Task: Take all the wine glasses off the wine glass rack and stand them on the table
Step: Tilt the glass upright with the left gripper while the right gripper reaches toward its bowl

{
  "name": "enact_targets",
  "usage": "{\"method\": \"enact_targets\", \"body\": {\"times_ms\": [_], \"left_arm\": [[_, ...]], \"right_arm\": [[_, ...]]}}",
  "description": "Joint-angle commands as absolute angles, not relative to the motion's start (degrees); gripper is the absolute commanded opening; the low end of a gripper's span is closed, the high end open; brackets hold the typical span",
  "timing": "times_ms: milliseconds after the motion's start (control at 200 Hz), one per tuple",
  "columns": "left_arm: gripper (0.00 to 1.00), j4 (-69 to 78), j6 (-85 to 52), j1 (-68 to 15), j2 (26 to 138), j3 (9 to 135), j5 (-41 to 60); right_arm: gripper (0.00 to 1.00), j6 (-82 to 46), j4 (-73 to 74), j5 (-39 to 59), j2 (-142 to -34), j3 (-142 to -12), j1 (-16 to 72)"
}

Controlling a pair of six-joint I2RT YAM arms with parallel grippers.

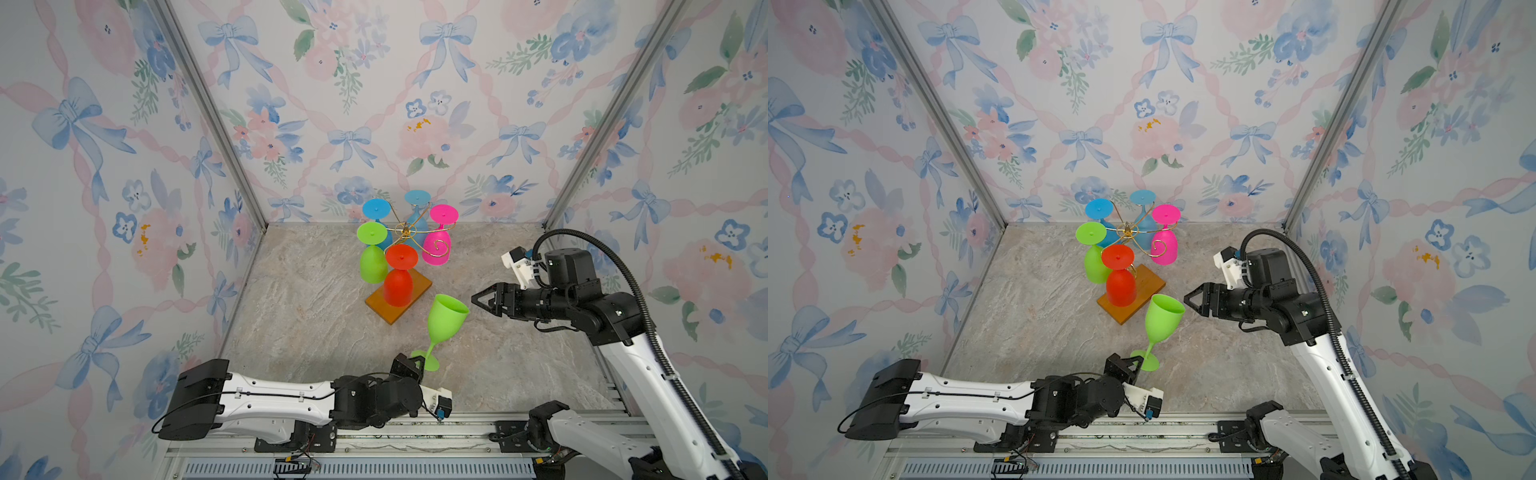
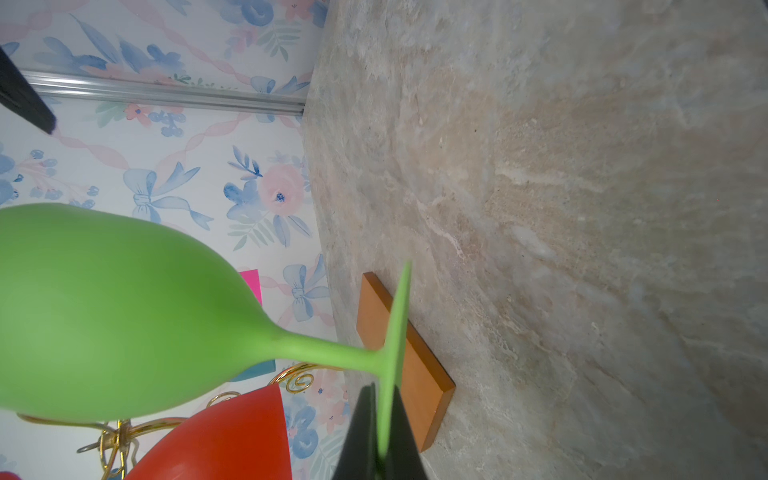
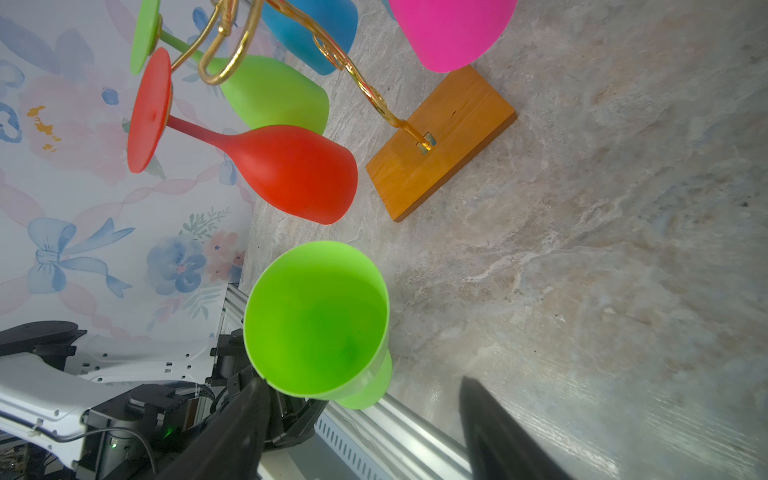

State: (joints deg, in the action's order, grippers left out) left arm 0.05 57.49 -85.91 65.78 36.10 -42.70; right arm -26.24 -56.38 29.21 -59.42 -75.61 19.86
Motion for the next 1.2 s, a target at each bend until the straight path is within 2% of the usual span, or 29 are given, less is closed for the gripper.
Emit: {"method": "enact_targets", "body": {"times_ms": [0,110,275,430,1195], "left_arm": [[0.0,2.0,62.9,-86.2,64.5,34.9,-45.6],[0.0,6.2,69.1,-86.2,64.8,32.4,-49.7],[0.0,12.8,75.3,-86.2,62.4,29.4,-49.2],[0.0,26.4,87.9,-86.1,59.9,22.1,-50.2],[0.0,30.0,91.7,-86.0,55.6,17.2,-51.1]], "right_arm": [[0.7,-25.1,-56.8,30.4,-60.9,-78.2,21.1],[0.66,-24.4,-56.7,30.4,-62.2,-78.9,22.0],[0.6,-23.4,-57.4,30.8,-64.2,-79.3,22.8],[0.55,-23.0,-57.5,30.7,-64.8,-79.4,23.8],[0.41,-23.0,-55.4,29.5,-66.8,-78.7,31.9]]}}
